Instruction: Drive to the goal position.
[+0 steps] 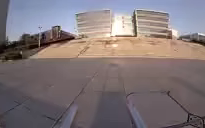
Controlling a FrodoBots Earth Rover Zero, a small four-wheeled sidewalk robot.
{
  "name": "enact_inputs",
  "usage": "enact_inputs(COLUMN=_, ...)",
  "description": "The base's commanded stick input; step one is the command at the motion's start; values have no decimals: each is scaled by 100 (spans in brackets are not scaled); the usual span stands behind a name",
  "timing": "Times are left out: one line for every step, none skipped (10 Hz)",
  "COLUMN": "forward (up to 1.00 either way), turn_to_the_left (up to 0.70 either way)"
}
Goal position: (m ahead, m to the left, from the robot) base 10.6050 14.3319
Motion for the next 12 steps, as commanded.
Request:
enact_inputs(forward=70, turn_to_the_left=14)
enact_inputs(forward=70, turn_to_the_left=14)
enact_inputs(forward=70, turn_to_the_left=14)
enact_inputs(forward=70, turn_to_the_left=14)
enact_inputs(forward=70, turn_to_the_left=14)
enact_inputs(forward=70, turn_to_the_left=14)
enact_inputs(forward=70, turn_to_the_left=14)
enact_inputs(forward=70, turn_to_the_left=14)
enact_inputs(forward=70, turn_to_the_left=14)
enact_inputs(forward=70, turn_to_the_left=14)
enact_inputs(forward=70, turn_to_the_left=14)
enact_inputs(forward=70, turn_to_the_left=14)
